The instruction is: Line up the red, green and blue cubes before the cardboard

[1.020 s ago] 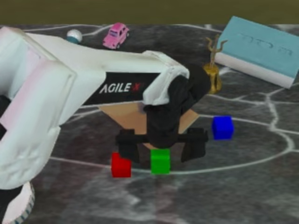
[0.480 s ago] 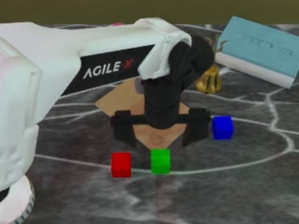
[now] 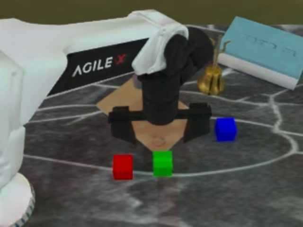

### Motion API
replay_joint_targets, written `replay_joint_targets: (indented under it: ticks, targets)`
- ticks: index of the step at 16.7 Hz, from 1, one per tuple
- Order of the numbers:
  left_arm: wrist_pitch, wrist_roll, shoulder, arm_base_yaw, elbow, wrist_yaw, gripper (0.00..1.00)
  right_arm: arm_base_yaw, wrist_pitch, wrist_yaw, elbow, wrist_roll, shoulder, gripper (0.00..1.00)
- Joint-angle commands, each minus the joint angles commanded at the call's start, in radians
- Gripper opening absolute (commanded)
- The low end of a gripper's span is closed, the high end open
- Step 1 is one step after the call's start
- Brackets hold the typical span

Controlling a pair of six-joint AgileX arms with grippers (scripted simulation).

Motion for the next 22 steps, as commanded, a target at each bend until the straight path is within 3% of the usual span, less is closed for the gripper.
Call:
replay_joint_targets:
  ticks: [5,10,18,22]
  targets:
    - [0.142,0.057,-0.248,0.11,-0.216,-0.011,1.0,0.058,-0.143,-0.002,0.234,0.05,0.243,1.0]
    - [0.355,0.173,-0.673,0.294,-0.604,-0.015,1.0,0.143,-0.392,0.001,0.612,0.131,0.731,1.0]
    - [0.737,0.471,-1.479,0.593,-1.285,-0.004,1.0,0.292,-0.831,-0.002,1.225,0.268,1.627,1.0]
    - [0.926,0.63,-1.838,0.703,-1.525,0.004,1.0,0.351,-0.987,-0.001,1.48,0.32,1.933,1.0]
